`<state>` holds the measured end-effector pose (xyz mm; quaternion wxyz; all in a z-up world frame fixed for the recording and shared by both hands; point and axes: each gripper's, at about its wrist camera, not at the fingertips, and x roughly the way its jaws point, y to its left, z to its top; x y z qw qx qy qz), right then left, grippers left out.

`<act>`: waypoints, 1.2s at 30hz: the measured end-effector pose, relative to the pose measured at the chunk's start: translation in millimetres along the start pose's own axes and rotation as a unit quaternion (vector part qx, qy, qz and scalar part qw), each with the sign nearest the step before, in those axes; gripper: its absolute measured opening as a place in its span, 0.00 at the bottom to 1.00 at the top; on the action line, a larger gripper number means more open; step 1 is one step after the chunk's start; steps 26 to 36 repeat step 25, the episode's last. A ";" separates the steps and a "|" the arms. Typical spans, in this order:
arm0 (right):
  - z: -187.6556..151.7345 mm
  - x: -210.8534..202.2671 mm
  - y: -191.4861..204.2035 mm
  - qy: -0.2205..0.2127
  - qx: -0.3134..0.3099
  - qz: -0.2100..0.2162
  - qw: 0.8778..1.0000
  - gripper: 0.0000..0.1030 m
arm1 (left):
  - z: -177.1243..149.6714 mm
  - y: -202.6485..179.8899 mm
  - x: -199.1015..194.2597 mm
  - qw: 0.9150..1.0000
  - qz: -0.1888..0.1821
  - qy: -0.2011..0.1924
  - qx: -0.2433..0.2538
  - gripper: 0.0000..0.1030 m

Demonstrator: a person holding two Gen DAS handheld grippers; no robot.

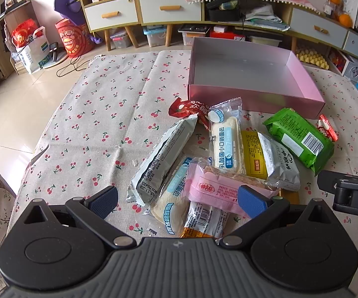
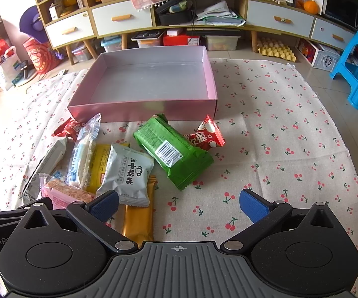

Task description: Organize snacks

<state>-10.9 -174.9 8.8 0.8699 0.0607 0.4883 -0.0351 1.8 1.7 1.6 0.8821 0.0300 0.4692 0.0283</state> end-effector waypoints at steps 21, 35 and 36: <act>43.2 26.8 -13.4 -0.012 -0.051 0.088 0.995 1.00 | 32.6 20.8 19.9 0.999 -0.032 -0.011 0.029 1.00; 49.2 37.1 -21.5 0.005 -0.027 0.129 0.991 1.00 | 40.0 24.0 31.0 0.997 -0.053 -0.010 0.054 0.99; 49.2 37.1 -21.5 0.005 -0.027 0.129 0.991 1.00 | 40.0 24.0 31.0 0.997 -0.053 -0.010 0.054 0.99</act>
